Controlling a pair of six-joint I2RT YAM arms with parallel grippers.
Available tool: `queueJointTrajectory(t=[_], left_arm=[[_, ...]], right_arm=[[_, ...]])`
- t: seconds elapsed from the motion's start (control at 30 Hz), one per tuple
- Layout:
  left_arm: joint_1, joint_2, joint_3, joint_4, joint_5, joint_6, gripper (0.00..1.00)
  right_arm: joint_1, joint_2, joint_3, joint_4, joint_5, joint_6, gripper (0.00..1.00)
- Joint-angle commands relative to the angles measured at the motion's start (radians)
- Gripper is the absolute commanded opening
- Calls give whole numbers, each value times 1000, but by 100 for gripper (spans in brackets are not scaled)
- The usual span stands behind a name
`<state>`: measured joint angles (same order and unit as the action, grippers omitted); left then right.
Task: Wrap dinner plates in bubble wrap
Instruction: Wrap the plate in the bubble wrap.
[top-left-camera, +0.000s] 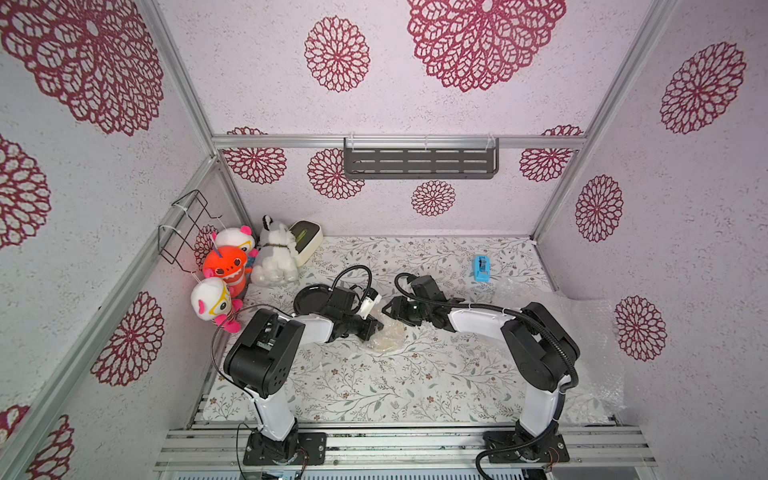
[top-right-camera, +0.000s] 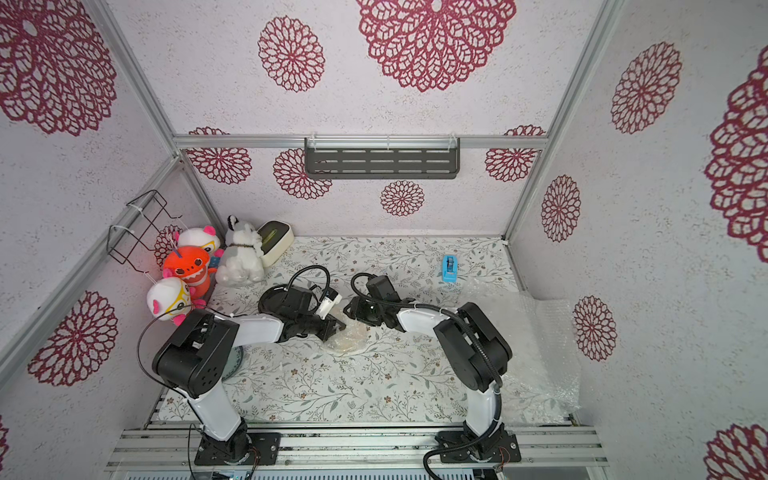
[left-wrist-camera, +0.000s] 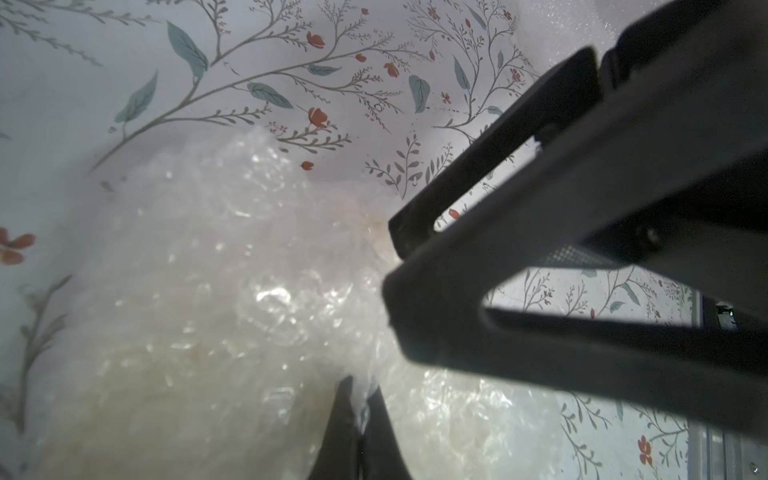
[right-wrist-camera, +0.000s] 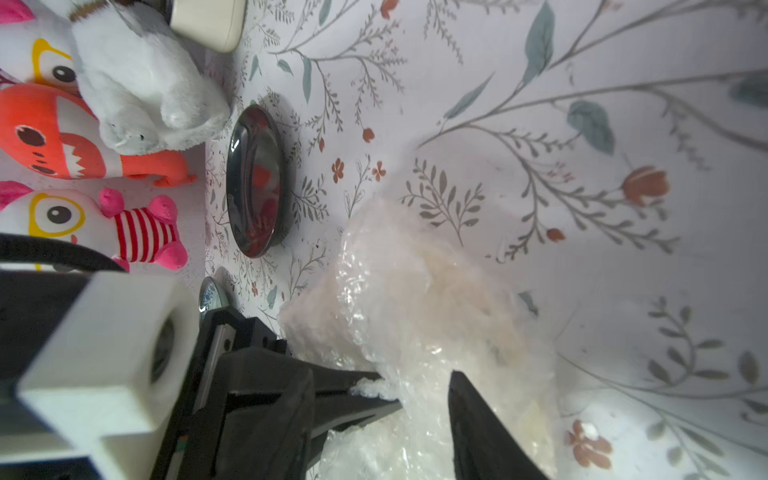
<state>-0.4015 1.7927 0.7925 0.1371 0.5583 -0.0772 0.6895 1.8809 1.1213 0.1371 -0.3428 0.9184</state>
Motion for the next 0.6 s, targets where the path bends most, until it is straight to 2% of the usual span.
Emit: queueJointTrajectory(t=[0.0,0.1,0.3,0.5,0.57], left_arm=[[-12,-25,-47,-6,-26,15,0],[-16,-67,-100,100,-2,8,0],[-43,-121,-208,300,19,87,0],[-58,-103,-217,344,-31,107,2],[-58,-119,-220,361,-37,101,11]], right_arm=[[10,16,20,-40,-43,84,54],[15,30,18,-12,-69,111,56],[15,57,16,82,-95,185,56],[15,63,-23,153,-130,220,36],[14,62,-32,172,-147,211,27]])
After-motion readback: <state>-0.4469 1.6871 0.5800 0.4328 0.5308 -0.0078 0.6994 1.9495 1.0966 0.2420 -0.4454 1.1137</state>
